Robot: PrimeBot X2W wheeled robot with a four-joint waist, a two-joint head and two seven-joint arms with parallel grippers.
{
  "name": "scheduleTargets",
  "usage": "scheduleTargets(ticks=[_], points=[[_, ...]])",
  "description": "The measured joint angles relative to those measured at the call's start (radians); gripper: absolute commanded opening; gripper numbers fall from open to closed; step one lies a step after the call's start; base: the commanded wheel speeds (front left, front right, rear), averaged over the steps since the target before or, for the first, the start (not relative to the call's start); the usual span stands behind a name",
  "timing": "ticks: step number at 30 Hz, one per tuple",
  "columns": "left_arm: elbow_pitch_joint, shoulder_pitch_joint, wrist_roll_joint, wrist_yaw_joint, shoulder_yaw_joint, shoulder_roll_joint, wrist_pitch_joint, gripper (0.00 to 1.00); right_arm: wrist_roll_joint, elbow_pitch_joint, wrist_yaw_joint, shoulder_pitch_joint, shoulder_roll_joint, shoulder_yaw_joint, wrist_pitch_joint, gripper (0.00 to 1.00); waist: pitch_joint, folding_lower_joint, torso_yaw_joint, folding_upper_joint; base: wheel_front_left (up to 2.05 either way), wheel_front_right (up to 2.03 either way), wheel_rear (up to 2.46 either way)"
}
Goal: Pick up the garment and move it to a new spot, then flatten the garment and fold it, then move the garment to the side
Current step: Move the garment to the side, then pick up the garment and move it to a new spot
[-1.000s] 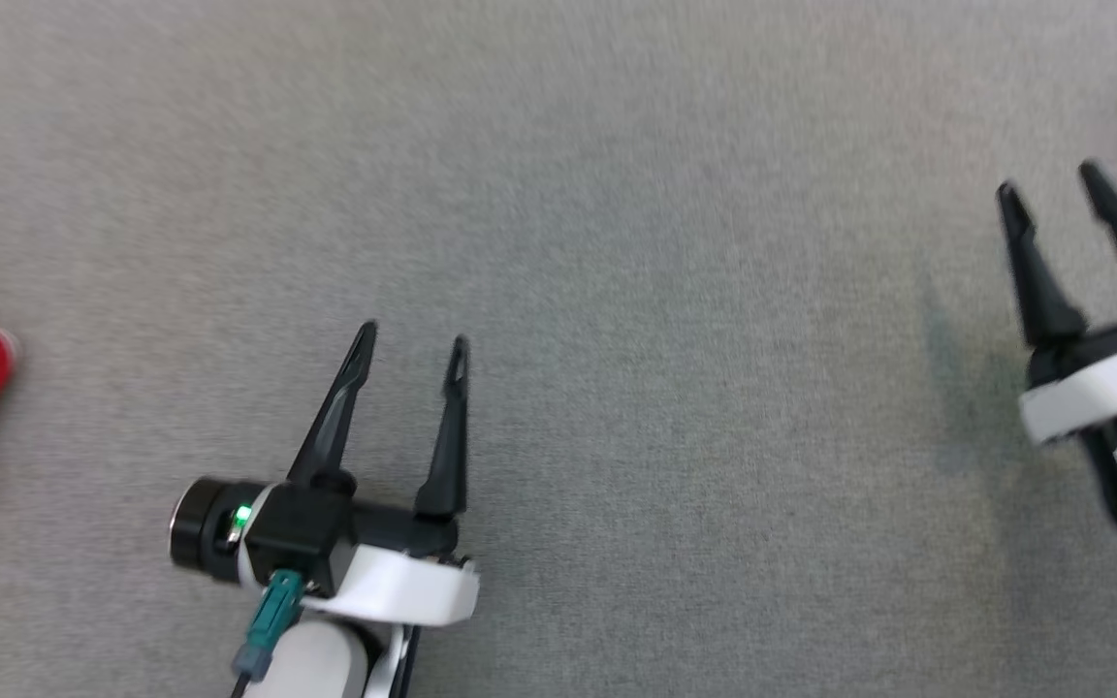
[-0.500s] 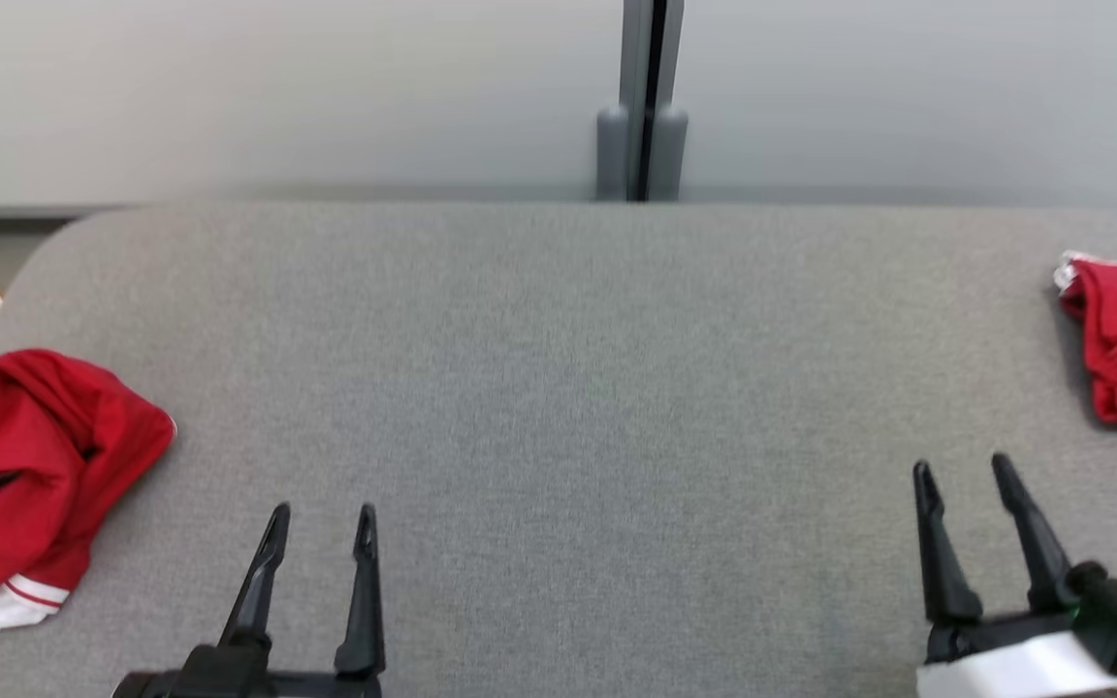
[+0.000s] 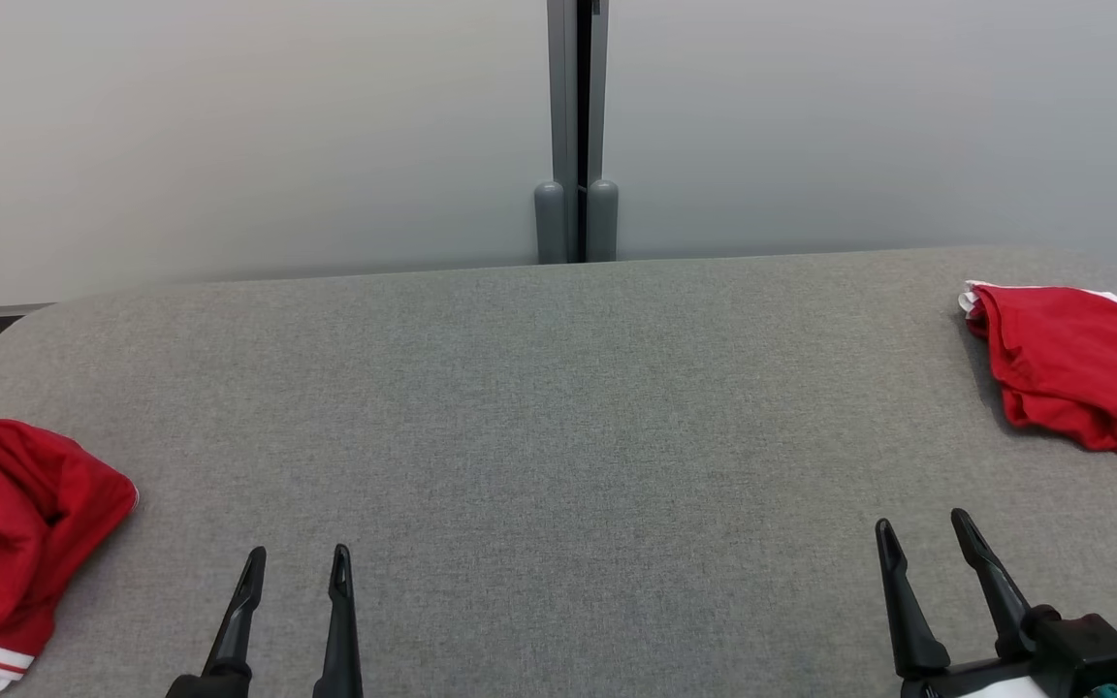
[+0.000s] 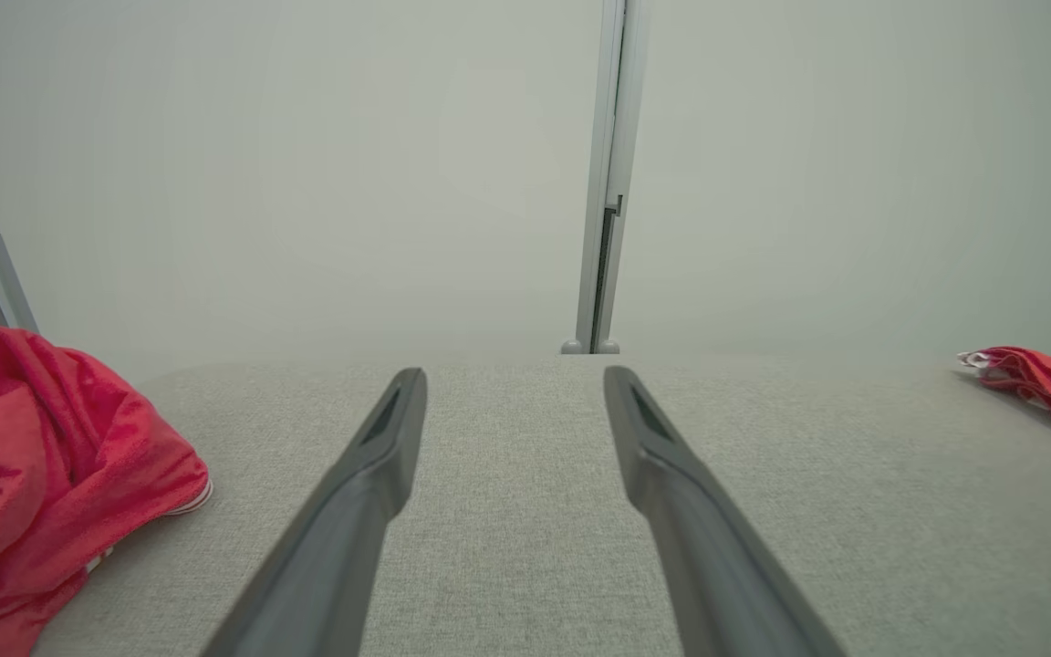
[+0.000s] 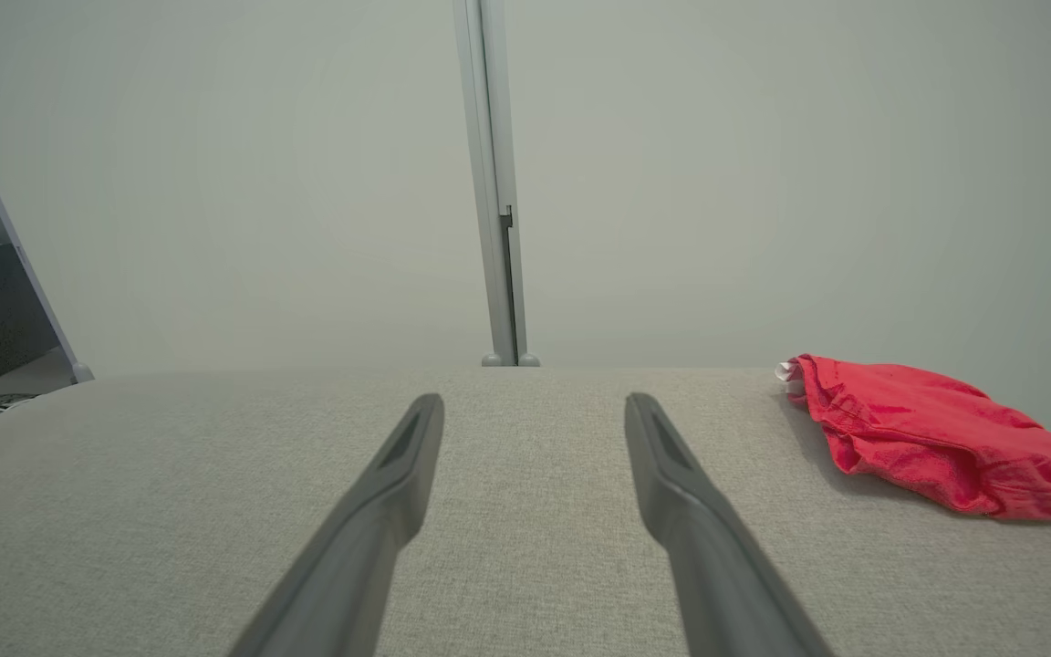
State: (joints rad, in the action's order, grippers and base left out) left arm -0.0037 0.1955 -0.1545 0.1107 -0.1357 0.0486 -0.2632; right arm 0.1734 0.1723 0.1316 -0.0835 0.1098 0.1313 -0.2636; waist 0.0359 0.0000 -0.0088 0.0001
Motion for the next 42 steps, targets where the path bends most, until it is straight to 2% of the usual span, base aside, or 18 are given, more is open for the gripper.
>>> scheduleTargets(ticks=[34, 38, 42], points=[[0.047, -0.011, 0.017, -0.019, 0.011, 0.000, 0.000, 1.00, 0.001, 0.007, 0.000, 0.001, -0.009, -0.005, 0.000, 1.00, -0.009, 0.0000, 0.016, 0.0000, 0.00, 0.00, 0.00], [0.054, -0.014, 0.027, -0.023, 0.003, 0.000, 0.000, 1.00, 0.002, 0.007, 0.000, -0.001, -0.009, -0.004, 0.000, 1.00, -0.011, 0.0000, 0.034, 0.0000, 0.00, 0.00, 0.00], [0.055, -0.029, 0.031, -0.025, -0.009, 0.000, 0.000, 1.00, 0.003, 0.006, 0.000, -0.014, -0.007, 0.003, 0.000, 1.00, -0.014, 0.0000, 0.082, 0.0000, 0.00, 0.00, 0.00]])
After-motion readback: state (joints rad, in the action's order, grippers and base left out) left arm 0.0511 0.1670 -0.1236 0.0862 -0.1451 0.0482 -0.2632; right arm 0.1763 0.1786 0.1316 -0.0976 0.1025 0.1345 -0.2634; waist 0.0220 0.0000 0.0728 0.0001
